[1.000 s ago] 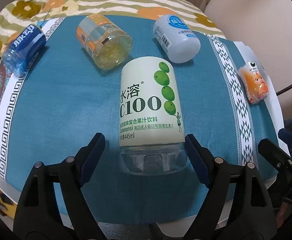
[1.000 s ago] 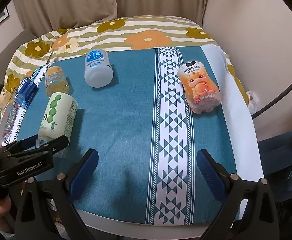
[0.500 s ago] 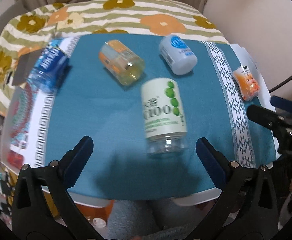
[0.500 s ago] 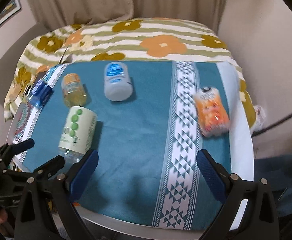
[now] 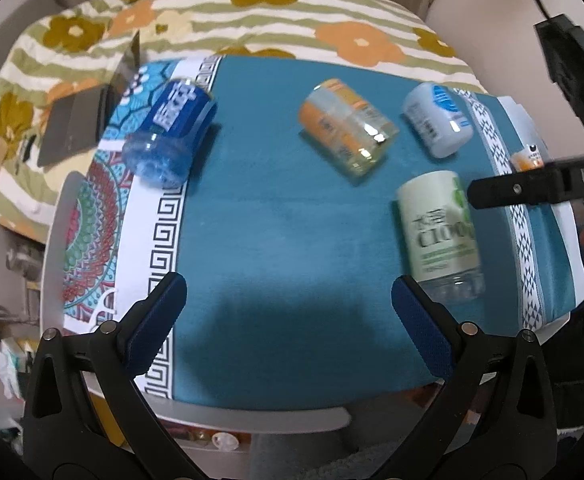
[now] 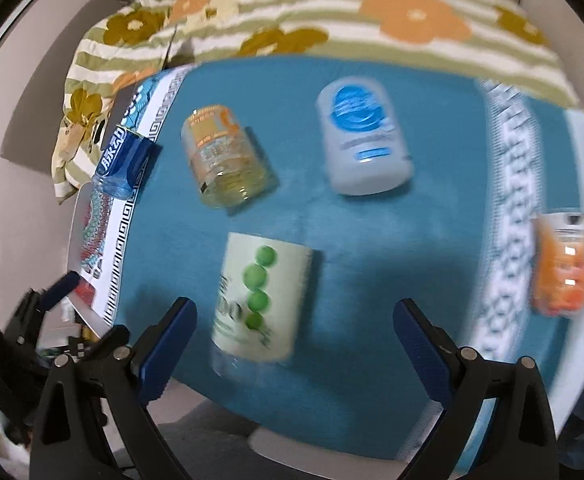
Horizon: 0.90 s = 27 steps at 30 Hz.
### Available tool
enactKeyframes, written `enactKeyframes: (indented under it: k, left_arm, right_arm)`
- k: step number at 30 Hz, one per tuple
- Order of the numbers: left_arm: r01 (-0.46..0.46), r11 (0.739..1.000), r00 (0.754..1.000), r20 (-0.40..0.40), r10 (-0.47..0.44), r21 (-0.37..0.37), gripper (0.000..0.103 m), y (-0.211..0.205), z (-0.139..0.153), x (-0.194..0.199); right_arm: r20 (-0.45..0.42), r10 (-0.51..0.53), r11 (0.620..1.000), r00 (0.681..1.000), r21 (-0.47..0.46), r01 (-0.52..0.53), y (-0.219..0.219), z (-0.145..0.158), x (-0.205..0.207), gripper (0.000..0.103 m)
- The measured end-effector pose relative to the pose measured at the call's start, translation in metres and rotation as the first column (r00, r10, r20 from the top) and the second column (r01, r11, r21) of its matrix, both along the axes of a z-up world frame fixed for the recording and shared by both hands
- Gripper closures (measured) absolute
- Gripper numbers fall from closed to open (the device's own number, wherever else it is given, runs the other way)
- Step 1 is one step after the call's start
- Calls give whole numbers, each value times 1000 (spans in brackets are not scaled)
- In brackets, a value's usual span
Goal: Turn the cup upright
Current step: 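Grasp the grape bottle's cap end with the right gripper, then lift and rotate the grape bottle upright with the right gripper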
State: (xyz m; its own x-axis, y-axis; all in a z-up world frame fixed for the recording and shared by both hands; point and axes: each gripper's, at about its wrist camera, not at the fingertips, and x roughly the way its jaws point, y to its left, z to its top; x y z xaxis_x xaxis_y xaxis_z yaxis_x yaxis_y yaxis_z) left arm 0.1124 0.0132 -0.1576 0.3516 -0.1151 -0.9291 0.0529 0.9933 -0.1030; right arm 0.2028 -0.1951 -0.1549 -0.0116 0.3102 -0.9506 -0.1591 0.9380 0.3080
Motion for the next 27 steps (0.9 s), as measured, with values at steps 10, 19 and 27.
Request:
enactKeyframes:
  k: [10,19,27]
  left_arm:
    - [-15,998,999,-48,13,-53,0,34,-26,18]
    - [3,997,998,-55,-7,-73,0,40,-31,23]
    - [14,997,999,-39,-17,-74,0,39,-22,20]
  right_arm:
    - [-183,-32,999,983,13,35,21,-39,21,30]
    - [-208,-64,997,976,26,71,26,-51,25,45]
    - [-158,-54,998,986,32,60,23,-46,20,50]
